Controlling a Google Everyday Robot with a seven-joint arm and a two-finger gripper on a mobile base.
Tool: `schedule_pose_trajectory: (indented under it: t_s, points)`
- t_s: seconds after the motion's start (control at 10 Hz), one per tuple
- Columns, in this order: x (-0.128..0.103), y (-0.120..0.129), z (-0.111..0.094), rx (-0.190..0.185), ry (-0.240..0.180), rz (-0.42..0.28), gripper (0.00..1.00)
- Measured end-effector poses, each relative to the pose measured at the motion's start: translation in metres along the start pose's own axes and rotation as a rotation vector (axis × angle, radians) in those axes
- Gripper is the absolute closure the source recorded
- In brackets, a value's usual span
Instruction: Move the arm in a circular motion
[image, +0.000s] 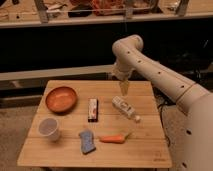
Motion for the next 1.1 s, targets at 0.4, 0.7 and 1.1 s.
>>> schedule_pose_trajectory:
  t_s: [0.4, 0.7, 1.1]
  points:
    - [0.086, 0.059, 0.056, -0.110, -0.024, 0.156, 0.20]
    - [0.091, 0.126, 0.058, -0.127, -0.038, 0.221, 0.20]
    - [0.035, 0.219, 0.011, -0.079, -0.004, 0.260, 0.20]
